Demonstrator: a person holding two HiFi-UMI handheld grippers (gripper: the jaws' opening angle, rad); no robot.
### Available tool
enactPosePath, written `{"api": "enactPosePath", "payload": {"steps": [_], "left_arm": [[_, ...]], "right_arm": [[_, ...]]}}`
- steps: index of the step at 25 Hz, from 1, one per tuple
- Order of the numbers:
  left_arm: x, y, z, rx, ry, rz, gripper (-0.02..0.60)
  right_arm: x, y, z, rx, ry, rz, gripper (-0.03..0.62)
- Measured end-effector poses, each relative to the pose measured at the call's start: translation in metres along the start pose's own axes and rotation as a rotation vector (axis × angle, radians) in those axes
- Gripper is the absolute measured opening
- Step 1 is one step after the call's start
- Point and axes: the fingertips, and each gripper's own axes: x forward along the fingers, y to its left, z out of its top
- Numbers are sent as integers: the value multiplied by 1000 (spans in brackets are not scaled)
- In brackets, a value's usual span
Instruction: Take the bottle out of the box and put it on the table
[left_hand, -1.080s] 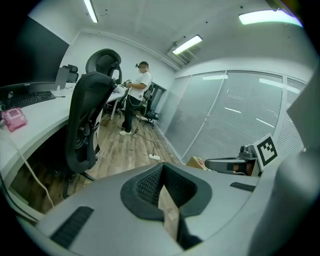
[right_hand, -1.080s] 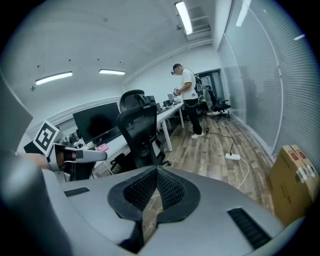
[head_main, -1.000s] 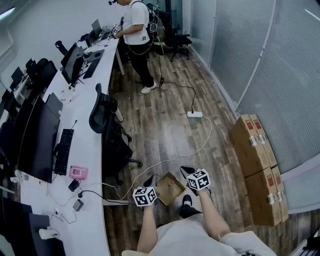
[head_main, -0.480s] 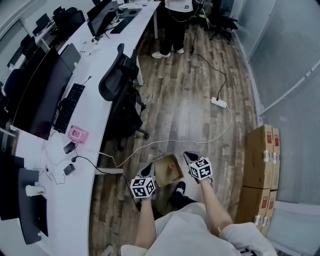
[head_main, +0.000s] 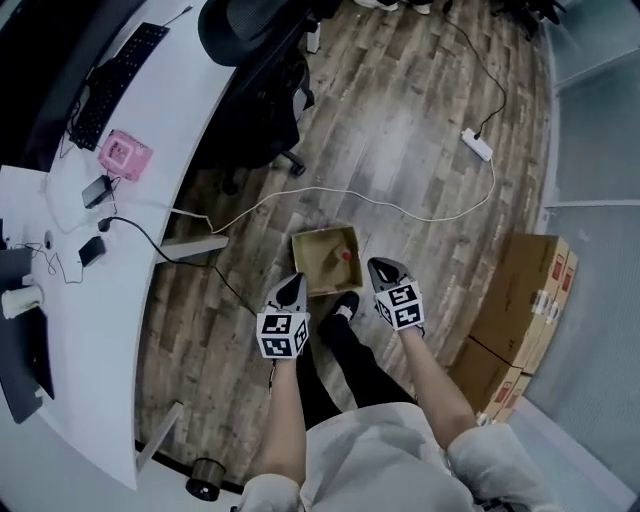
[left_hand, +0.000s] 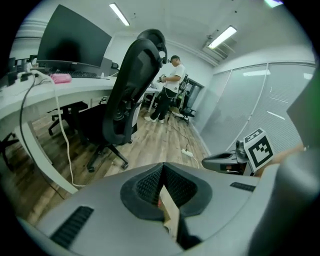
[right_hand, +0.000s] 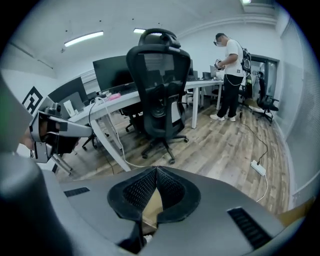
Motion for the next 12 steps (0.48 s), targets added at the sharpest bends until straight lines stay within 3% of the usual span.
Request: {"api": "enactPosePath", "payload": {"steps": [4,8,12], "left_arm": [[26,27,-49,-126,-2,25,12],[68,39,-89,-87,27,3,12],[110,60,-122,-93,0,-24,12]], "right_arm": [[40,6,-54,0,60,26,38],[79,4,-104,13,113,34,39],[130,-4,-149,-28,176,26,39]]}}
